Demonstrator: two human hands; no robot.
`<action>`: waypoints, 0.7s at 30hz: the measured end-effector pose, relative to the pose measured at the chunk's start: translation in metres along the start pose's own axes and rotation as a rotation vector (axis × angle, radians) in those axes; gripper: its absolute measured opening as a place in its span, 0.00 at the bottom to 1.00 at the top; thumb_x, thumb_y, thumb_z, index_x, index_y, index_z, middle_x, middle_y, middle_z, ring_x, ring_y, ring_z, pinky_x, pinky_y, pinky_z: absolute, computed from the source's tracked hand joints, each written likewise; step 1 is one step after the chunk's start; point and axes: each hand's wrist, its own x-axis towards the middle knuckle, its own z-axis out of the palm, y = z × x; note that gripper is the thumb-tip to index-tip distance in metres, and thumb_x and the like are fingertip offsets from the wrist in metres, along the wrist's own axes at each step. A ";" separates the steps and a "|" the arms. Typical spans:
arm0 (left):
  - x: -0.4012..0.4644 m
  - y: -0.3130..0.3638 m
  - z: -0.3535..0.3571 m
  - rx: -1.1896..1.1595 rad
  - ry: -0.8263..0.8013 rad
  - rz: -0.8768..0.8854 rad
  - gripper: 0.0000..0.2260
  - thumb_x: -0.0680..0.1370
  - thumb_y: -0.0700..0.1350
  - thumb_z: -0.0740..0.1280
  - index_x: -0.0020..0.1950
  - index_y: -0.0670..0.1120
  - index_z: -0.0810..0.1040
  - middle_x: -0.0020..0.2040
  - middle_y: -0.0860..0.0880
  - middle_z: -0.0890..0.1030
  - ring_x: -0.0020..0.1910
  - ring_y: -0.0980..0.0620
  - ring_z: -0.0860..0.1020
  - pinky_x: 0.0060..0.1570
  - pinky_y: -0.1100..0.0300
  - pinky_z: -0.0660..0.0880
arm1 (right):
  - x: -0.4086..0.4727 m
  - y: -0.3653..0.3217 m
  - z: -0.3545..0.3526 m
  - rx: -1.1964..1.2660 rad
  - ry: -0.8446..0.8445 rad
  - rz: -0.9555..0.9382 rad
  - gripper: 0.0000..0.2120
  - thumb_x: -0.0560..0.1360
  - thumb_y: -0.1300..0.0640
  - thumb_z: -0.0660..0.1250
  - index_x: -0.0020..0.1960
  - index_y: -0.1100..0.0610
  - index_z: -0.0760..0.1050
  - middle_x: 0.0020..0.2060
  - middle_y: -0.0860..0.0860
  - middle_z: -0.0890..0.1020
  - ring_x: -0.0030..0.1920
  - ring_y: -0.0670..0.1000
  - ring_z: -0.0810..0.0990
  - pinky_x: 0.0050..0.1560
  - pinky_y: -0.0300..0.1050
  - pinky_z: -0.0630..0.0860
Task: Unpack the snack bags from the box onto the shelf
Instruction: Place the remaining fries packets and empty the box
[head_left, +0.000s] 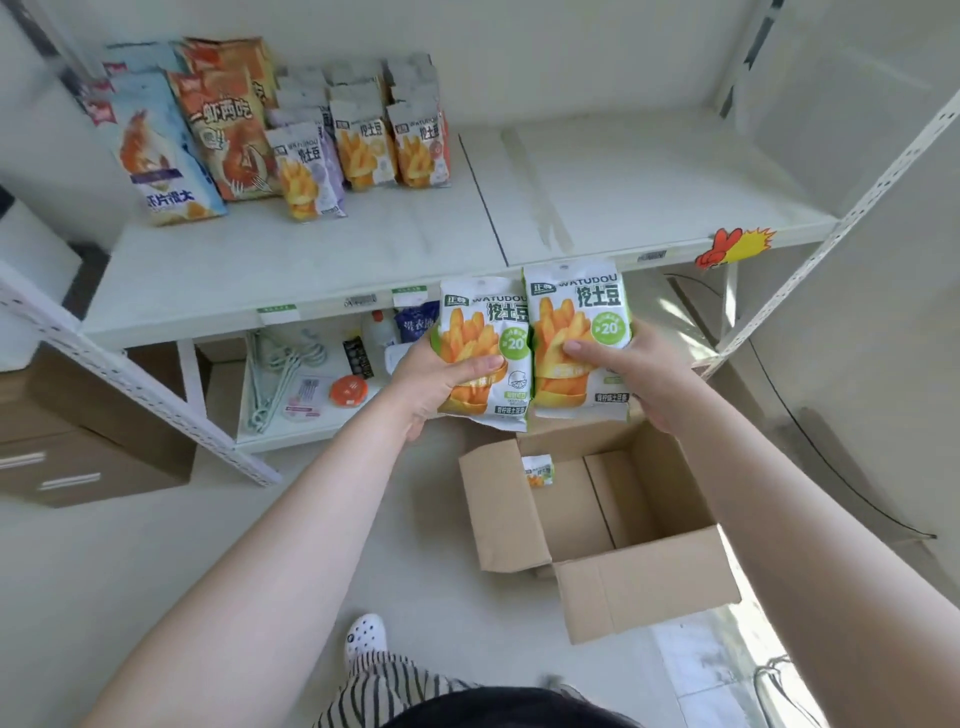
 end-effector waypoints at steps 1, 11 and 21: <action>0.002 0.000 -0.024 -0.010 0.006 0.007 0.25 0.65 0.44 0.78 0.61 0.48 0.78 0.55 0.54 0.83 0.55 0.58 0.80 0.62 0.58 0.73 | 0.011 0.000 0.021 0.001 -0.007 0.005 0.13 0.70 0.63 0.75 0.52 0.53 0.78 0.44 0.46 0.87 0.47 0.46 0.85 0.53 0.42 0.80; 0.024 0.034 -0.220 0.091 0.031 -0.059 0.33 0.53 0.59 0.82 0.57 0.61 0.77 0.55 0.61 0.82 0.58 0.54 0.79 0.57 0.44 0.74 | 0.103 0.005 0.203 0.102 -0.033 0.009 0.30 0.62 0.53 0.81 0.61 0.58 0.77 0.56 0.56 0.84 0.58 0.57 0.82 0.64 0.60 0.75; 0.102 0.054 -0.226 0.046 0.098 0.046 0.17 0.74 0.49 0.72 0.61 0.47 0.77 0.50 0.53 0.84 0.46 0.61 0.82 0.43 0.68 0.77 | 0.176 -0.011 0.201 0.108 0.040 0.050 0.34 0.57 0.51 0.84 0.60 0.56 0.77 0.54 0.55 0.84 0.56 0.57 0.83 0.61 0.59 0.77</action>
